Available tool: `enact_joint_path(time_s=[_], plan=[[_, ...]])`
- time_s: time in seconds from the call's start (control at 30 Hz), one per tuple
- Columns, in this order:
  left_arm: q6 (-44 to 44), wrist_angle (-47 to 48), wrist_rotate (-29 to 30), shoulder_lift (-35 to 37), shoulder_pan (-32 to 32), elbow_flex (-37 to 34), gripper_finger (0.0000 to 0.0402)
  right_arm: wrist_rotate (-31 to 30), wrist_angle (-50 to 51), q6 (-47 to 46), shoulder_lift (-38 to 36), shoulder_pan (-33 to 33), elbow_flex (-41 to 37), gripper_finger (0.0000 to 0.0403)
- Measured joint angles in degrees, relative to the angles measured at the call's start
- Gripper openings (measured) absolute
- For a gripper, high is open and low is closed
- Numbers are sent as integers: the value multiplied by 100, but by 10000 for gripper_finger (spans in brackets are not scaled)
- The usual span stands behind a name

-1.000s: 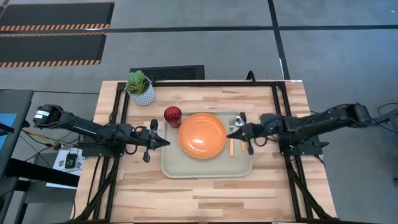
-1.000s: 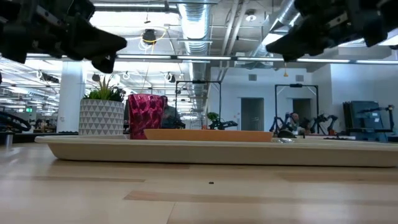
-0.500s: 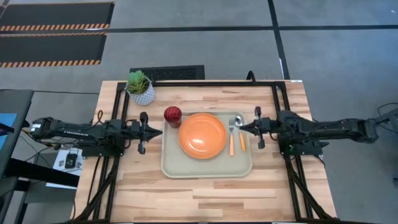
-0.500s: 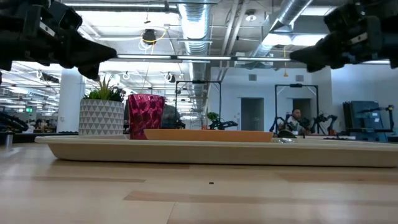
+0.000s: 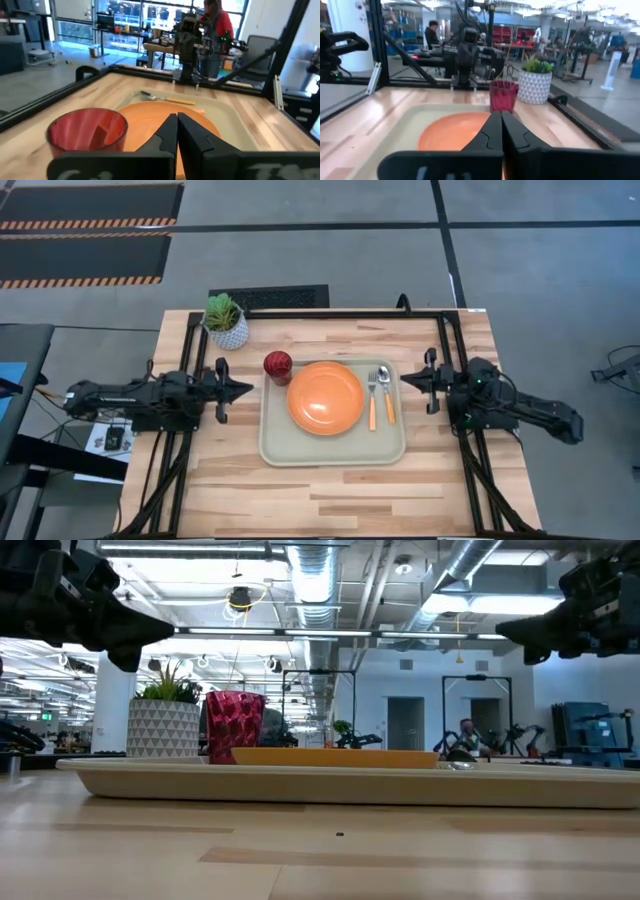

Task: Pick and place plate/cup/fork/spoon on tray
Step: Return to Home Position

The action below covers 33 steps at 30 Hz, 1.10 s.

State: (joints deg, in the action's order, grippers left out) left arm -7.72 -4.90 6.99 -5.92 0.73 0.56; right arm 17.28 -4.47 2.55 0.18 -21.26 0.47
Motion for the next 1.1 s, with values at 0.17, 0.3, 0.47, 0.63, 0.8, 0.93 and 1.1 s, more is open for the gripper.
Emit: enact_joint_path(time_s=[0.17,0.3,0.47,0.63,0.8,0.93,1.1], plan=[[98,211,256,327,-48,-3,0,-320,43,22,47,35,-2,3],[172,175,519,334,-48,-9,0,-750,53,-101,25,153,-4,3],[210,155,546,333,-48,-9,0,-1463,191,-59,9,359,-7,10],[306,150,533,332,-48,-14,0,-1743,302,-62,16,388,-9,30],[567,145,420,330,-48,-14,0,-1746,317,-62,88,387,-11,43],[557,145,378,330,-48,-14,0,-1745,329,-62,95,387,-11,43],[553,145,380,330,-48,-15,0,-1744,341,-62,93,387,-13,43]])
